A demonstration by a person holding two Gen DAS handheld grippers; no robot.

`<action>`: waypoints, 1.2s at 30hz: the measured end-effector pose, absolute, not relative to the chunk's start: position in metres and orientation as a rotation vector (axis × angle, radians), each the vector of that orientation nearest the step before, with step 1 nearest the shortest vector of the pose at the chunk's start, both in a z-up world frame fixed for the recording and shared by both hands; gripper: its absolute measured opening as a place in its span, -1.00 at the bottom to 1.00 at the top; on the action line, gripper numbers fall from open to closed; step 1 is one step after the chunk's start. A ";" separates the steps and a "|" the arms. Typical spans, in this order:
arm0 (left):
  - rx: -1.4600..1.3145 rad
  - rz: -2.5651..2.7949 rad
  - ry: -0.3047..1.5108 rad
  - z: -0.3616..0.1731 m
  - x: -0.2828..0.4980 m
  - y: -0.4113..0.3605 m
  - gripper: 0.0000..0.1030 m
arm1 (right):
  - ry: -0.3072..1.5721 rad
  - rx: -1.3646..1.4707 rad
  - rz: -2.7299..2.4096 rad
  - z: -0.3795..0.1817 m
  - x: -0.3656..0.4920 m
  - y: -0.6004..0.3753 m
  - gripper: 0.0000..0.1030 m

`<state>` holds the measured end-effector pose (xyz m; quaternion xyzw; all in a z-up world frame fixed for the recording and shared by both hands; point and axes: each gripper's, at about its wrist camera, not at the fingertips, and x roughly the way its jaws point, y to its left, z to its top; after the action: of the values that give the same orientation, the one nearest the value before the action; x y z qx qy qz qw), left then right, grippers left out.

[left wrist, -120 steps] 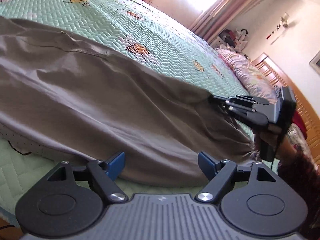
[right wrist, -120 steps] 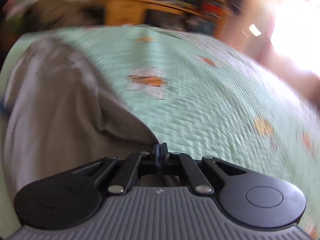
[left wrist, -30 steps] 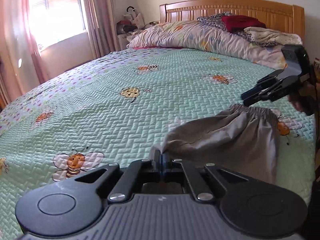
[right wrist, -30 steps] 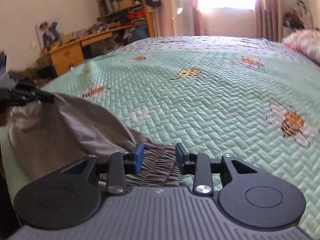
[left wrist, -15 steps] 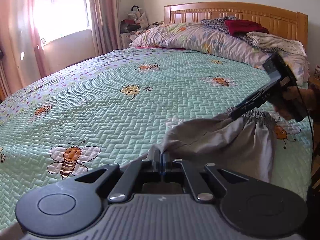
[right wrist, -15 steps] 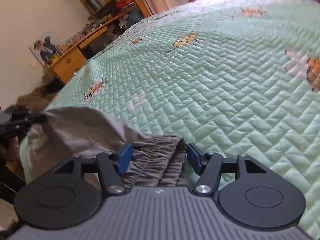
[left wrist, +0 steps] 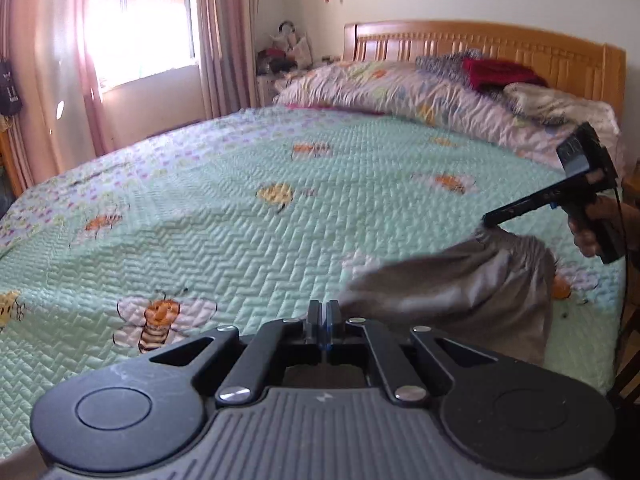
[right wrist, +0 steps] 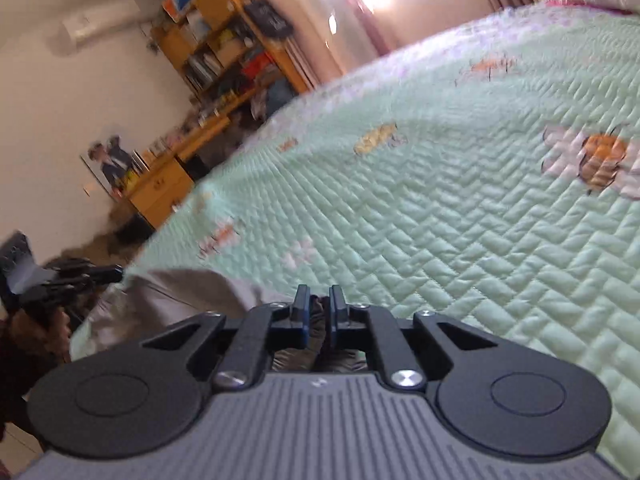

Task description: Fold clothes

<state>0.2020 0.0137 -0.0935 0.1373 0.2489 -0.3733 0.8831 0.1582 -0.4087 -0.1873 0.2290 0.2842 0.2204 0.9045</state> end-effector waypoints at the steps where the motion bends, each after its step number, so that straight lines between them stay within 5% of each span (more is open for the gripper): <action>1: 0.282 -0.780 0.515 -0.091 0.200 0.015 -0.97 | 0.577 0.429 0.443 -0.183 0.154 -0.407 -0.78; 5: 0.301 -0.782 0.548 -0.100 0.199 0.011 -0.97 | 0.635 0.333 0.369 -0.186 0.166 -0.404 -0.58; 7: 0.313 -0.786 0.559 -0.107 0.199 0.009 -0.95 | 0.658 0.358 0.363 -0.193 0.175 -0.405 -0.16; 11: 0.326 -0.778 0.561 -0.114 0.200 0.011 -0.91 | 0.670 0.403 0.384 -0.205 0.184 -0.404 0.07; 14: 0.337 -0.760 0.567 -0.116 0.204 0.017 -0.77 | 0.693 0.392 0.414 -0.212 0.188 -0.395 0.07; 19: 0.395 -0.751 0.591 -0.129 0.213 0.014 -0.68 | 0.660 0.335 0.409 -0.212 0.180 -0.385 -0.32; 27: 0.465 -0.754 0.608 -0.142 0.237 -0.001 -0.67 | 0.608 0.271 0.366 -0.198 0.167 -0.379 -0.56; 36: 0.562 -0.782 0.613 -0.156 0.240 -0.013 -0.39 | 0.630 0.348 0.381 -0.200 0.167 -0.389 -0.58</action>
<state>0.2400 -0.0126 -0.1560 0.2658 0.2903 -0.3703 0.8414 0.1674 -0.3886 -0.1997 0.1692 0.3064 0.1854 0.9182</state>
